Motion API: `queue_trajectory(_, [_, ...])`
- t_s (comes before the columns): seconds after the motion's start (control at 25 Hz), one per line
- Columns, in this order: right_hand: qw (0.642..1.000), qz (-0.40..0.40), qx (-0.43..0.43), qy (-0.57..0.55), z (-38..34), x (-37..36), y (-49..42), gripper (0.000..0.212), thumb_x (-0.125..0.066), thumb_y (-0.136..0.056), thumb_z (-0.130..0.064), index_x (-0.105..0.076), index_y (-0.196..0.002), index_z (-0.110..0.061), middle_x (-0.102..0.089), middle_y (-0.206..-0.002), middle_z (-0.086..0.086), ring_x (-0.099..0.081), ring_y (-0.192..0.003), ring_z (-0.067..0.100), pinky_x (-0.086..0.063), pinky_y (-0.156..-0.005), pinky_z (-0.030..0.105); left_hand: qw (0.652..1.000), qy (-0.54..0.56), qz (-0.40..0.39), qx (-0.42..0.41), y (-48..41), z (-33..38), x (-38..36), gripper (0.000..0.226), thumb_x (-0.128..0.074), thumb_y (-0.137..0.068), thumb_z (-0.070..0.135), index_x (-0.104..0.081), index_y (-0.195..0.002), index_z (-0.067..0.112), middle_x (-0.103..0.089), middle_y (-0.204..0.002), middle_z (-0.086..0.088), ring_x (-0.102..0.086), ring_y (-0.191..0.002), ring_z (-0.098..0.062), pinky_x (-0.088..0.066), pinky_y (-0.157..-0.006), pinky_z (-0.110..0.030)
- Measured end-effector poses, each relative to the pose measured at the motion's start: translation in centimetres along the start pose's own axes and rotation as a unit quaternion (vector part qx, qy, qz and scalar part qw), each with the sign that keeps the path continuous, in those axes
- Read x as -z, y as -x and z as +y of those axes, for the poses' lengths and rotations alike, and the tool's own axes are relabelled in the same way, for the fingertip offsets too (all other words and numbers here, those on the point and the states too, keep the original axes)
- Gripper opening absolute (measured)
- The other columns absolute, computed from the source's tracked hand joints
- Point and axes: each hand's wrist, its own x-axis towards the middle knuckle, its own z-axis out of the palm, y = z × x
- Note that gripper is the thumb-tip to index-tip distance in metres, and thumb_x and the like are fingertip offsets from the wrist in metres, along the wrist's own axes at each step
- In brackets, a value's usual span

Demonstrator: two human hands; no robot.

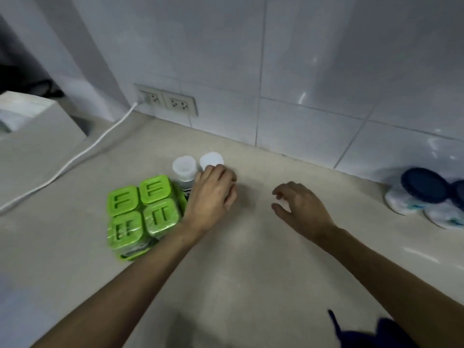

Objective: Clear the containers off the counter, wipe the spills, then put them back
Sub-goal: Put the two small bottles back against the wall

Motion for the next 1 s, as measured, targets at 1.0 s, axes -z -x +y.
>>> queue_trajectory(1.0, [0.988, -0.024, -0.132, 0.082, 12.4, 10.4, 2.7, 0.055, -0.059, -0.09, -0.034, -0.036, -0.138, -0.022, -0.048, -0.125, 0.012, -0.061, -0.088, 0.037, -0.052, -0.078, 0.046, 0.939, 0.139, -0.282, -0.142, -12.3, 10.9, -4.0, 0.045, -0.066, -0.084, 0.035, -0.043, -0.119, 0.018, -0.058, -0.119, -0.002, -0.051, -0.106, -0.027, -0.046, -0.086, -0.04])
